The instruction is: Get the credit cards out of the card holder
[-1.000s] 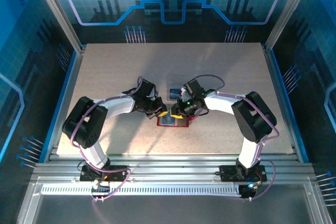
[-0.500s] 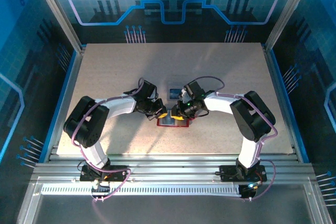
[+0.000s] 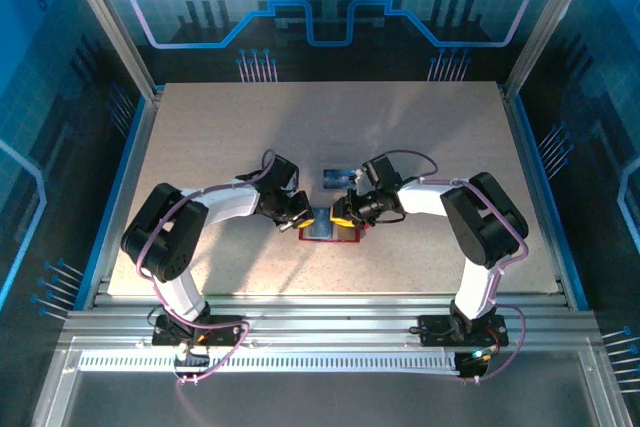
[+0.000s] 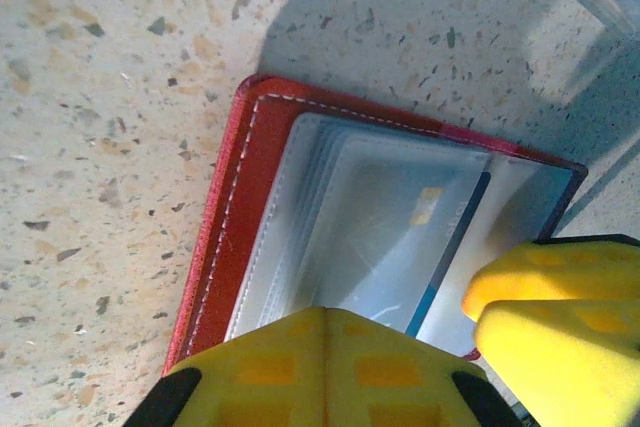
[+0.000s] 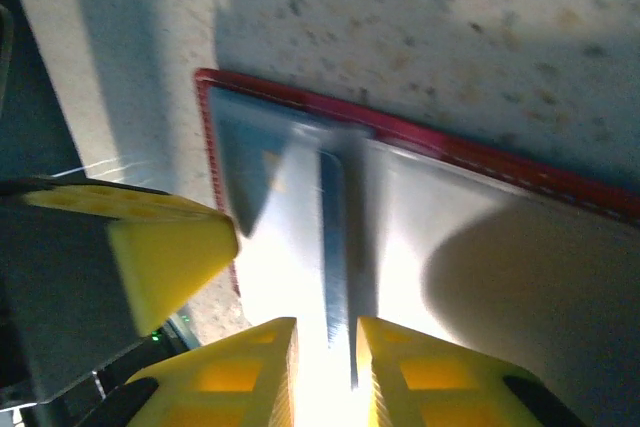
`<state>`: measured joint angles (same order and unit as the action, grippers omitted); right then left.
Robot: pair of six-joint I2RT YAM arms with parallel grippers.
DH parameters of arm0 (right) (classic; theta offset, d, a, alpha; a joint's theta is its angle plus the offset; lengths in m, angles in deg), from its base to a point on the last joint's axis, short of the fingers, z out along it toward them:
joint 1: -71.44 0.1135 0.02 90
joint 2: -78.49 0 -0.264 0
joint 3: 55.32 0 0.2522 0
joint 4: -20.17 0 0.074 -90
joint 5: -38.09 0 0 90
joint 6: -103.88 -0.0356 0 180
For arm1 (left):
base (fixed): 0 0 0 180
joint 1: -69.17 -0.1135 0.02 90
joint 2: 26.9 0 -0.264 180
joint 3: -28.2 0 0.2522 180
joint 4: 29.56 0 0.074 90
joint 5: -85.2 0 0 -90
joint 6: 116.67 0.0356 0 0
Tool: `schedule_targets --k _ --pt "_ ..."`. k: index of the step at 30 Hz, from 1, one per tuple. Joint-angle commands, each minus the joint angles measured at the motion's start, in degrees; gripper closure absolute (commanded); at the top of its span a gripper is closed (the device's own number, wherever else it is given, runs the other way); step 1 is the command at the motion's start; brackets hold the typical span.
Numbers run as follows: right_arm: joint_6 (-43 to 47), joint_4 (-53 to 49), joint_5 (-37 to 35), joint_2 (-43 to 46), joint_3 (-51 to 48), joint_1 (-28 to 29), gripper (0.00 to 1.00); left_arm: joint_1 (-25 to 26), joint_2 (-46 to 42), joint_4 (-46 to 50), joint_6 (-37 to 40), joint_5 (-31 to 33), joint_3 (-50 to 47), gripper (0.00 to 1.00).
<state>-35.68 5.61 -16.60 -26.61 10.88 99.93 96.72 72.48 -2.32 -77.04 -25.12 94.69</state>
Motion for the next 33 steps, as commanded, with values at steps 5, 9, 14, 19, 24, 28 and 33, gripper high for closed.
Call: schedule_targets --k 5,9,14,19,24,28,33 --pt "-1.6 2.9 2.1 -3.4 1.5 1.7 0.75 0.3 -0.9 2.0 1.5 0.8 -0.4 0.93" --pt "-1.2 2.5 1.9 -4.6 1.6 1.8 0.75 0.5 -1.3 2.2 1.5 0.8 -0.3 0.93" --pt "0.6 -1.8 -1.0 -3.4 1.6 1.8 0.75 0.4 -1.1 2.7 1.8 0.9 -0.3 0.93" --pt "3.3 -7.7 -4.8 -1.1 2.5 1.8 0.74 0.5 -0.6 2.8 1.9 0.8 -0.3 0.93" --pt "3.7 -9.0 -4.9 0.2 3.4 1.7 0.73 0.5 -0.4 3.0 2.1 0.7 0.5 0.93" --pt "3.1 -7.9 -4.0 1.2 3.3 1.5 0.73 0.5 -0.8 3.4 2.2 0.6 1.0 0.93" --pt "2.6 -6.6 -3.1 2.0 2.1 0.4 0.73 0.6 -1.0 3.3 1.9 -0.3 2.0 0.93"
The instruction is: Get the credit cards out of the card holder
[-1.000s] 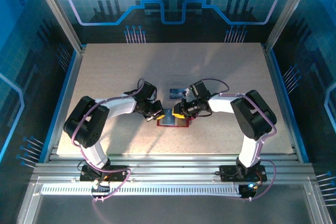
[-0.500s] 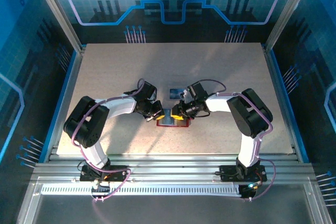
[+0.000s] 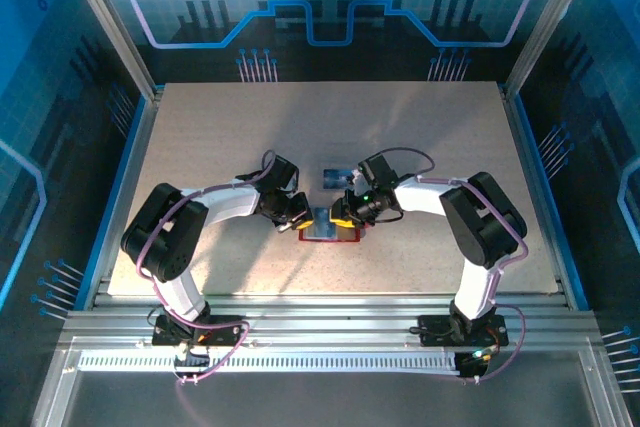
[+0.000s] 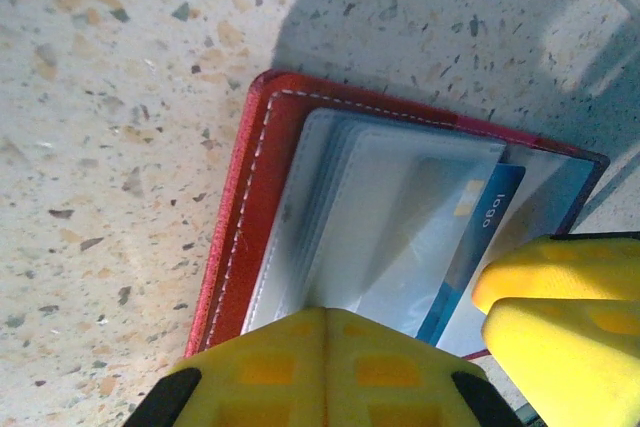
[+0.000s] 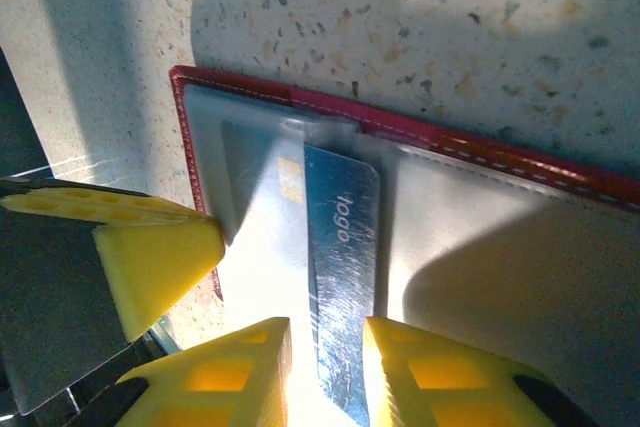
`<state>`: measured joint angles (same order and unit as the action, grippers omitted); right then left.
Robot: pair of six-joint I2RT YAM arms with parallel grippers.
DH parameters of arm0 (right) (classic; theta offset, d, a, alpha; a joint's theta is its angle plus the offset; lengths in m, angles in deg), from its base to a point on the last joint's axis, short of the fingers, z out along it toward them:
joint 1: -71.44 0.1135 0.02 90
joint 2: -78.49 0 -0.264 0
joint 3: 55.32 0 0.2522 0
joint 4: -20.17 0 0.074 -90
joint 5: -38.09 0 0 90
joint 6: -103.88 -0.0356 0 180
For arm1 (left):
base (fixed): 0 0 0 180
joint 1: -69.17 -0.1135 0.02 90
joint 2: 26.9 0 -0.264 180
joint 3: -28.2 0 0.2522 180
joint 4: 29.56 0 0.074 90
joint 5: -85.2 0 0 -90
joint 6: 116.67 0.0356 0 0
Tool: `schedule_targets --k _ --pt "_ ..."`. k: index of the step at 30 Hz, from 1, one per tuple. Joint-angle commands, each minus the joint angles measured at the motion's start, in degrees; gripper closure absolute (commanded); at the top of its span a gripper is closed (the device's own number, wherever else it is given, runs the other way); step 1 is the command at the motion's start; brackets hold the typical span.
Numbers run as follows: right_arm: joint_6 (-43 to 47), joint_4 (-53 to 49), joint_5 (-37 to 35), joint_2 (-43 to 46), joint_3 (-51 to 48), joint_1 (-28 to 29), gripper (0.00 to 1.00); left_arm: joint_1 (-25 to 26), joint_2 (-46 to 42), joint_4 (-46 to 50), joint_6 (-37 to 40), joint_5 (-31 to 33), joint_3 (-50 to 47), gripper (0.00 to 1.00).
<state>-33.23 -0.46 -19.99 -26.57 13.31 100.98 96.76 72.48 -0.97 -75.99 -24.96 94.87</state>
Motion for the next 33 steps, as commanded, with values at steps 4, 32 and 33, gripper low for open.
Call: schedule_targets --k 4,32,33 --pt "-0.3 1.4 1.8 1.5 -1.8 -1.9 0.74 1.4 -0.5 1.5 1.1 -1.0 3.0 0.93" --pt "-3.2 7.6 8.4 -4.6 -2.3 -2.4 0.78 1.6 4.5 1.5 1.5 0.4 1.9 0.94" --pt "-3.2 7.6 8.5 -4.7 -2.3 -2.4 0.79 1.7 4.4 1.2 1.3 0.4 1.7 0.93"
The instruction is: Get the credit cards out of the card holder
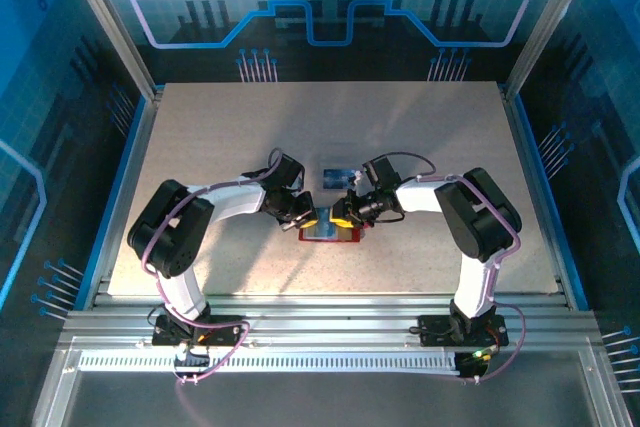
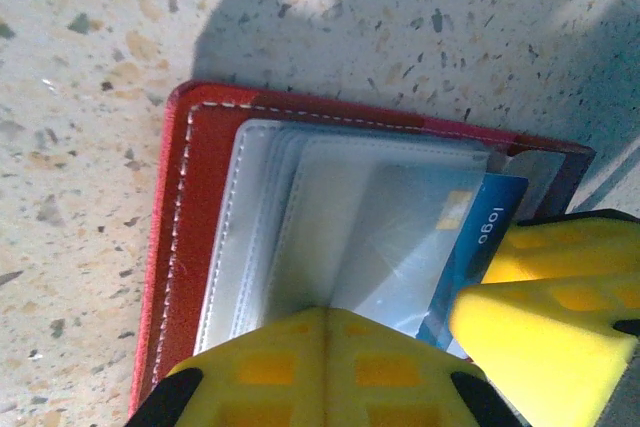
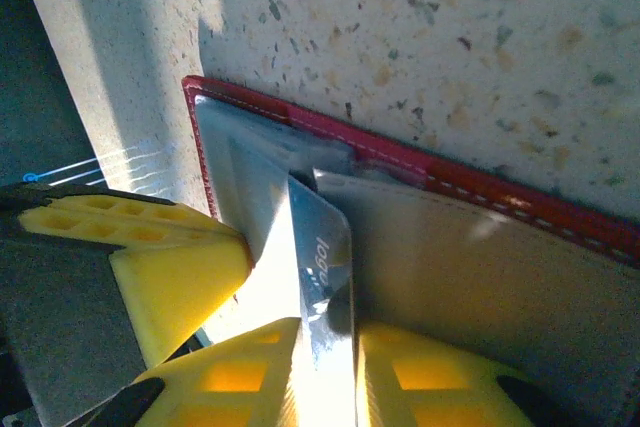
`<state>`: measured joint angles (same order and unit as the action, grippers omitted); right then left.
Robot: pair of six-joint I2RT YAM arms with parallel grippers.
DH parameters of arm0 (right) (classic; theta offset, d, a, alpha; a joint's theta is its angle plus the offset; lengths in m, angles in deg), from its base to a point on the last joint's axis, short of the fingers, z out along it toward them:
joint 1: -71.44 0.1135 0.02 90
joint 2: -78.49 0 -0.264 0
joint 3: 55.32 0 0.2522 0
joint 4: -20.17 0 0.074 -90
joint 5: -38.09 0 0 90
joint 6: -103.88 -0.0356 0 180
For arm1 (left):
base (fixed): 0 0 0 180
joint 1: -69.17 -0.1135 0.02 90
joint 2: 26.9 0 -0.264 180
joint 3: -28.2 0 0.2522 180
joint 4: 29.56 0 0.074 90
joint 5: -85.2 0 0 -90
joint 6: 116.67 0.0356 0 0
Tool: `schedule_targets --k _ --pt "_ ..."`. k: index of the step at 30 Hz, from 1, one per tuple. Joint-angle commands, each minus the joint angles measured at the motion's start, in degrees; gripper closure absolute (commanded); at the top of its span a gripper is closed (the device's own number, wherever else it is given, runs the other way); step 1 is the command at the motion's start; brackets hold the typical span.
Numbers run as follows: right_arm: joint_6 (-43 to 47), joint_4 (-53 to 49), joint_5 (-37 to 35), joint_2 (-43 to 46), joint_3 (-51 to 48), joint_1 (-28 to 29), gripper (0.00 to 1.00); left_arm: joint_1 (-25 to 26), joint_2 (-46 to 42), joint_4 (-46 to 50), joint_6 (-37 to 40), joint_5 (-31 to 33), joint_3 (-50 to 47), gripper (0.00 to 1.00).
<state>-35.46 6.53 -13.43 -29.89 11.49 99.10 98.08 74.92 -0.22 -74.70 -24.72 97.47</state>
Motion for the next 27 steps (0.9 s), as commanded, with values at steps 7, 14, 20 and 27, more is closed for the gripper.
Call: schedule_targets --k 7,14,20,27 --pt "-0.9 0.7 2.0 -0.5 -1.7 -0.8 0.88 0.4 1.2 0.0 -0.5 0.6 -2.2 0.94" --pt "0.9 -2.0 1.0 2.2 -2.3 -1.7 0.90 0.0 0.4 -0.1 -0.5 1.6 -2.4 0.93" --pt "5.3 -9.2 -1.5 7.2 -3.9 -3.3 0.91 -1.1 0.0 -0.5 -0.8 1.0 -1.8 0.93" --pt "10.0 -15.7 -2.6 11.6 -3.0 -5.2 0.95 -1.4 -1.4 -1.0 -1.0 0.8 0.6 0.92"
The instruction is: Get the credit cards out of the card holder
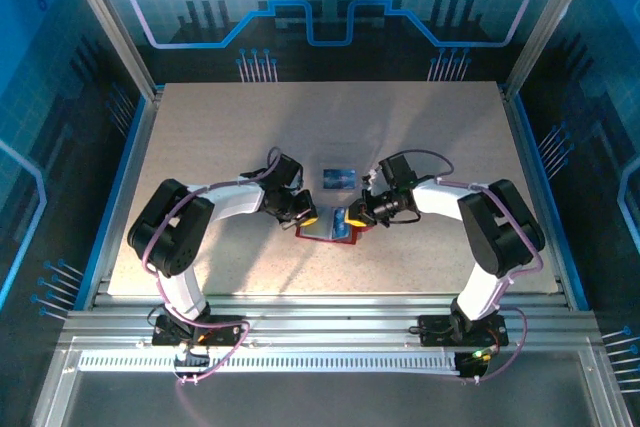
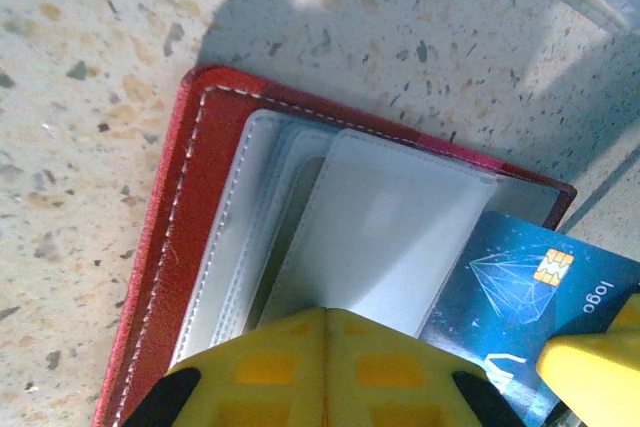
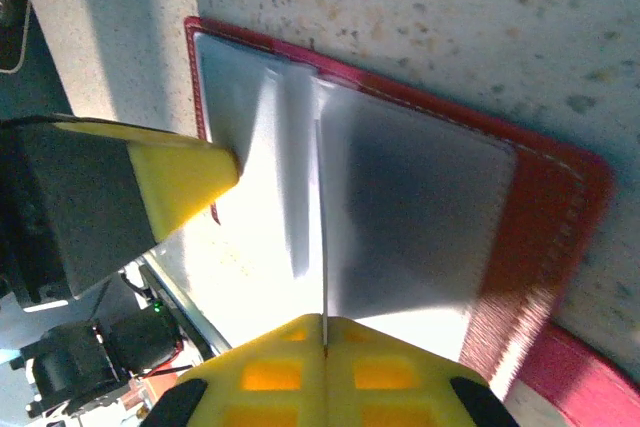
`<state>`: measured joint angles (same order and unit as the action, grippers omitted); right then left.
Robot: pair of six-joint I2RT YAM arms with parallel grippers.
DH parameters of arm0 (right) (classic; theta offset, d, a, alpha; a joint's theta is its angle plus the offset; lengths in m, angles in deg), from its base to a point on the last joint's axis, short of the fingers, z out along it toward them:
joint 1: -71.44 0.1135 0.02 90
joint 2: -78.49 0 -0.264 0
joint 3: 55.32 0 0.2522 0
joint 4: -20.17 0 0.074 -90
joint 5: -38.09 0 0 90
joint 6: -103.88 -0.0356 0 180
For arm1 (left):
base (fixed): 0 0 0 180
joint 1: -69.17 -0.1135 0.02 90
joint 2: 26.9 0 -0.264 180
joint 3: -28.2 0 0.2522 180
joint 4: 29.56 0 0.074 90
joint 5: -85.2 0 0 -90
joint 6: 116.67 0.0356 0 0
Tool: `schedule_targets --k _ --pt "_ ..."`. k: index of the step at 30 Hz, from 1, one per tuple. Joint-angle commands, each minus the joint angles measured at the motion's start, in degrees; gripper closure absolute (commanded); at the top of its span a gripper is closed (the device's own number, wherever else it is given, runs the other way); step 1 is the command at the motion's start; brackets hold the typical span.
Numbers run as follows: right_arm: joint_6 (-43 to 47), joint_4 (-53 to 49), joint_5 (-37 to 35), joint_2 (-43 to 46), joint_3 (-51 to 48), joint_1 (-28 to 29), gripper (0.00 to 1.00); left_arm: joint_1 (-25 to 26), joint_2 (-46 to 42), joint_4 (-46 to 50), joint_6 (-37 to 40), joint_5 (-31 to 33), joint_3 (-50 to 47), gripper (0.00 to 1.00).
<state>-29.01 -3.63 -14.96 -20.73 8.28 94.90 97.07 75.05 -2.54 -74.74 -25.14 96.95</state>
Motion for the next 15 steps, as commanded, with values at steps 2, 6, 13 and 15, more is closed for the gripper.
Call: schedule_targets --k 2,6,13,15 --pt "5.5 -8.1 -1.8 3.8 2.0 -1.4 0.96 -0.5 -2.7 1.4 -1.2 1.4 1.7 0.91" --pt "13.0 -15.6 -4.4 4.7 7.7 -1.8 0.97 -0.7 -5.8 1.0 -1.5 2.8 1.9 0.90" --pt "28.9 -24.6 -5.1 1.9 20.2 -2.5 1.00 -2.4 -8.8 0.7 -1.3 4.0 1.6 0.86" --pt "33.7 -27.6 -7.6 0.2 24.1 -2.5 1.00 -3.0 -9.1 0.1 -1.4 4.1 1.3 0.86"
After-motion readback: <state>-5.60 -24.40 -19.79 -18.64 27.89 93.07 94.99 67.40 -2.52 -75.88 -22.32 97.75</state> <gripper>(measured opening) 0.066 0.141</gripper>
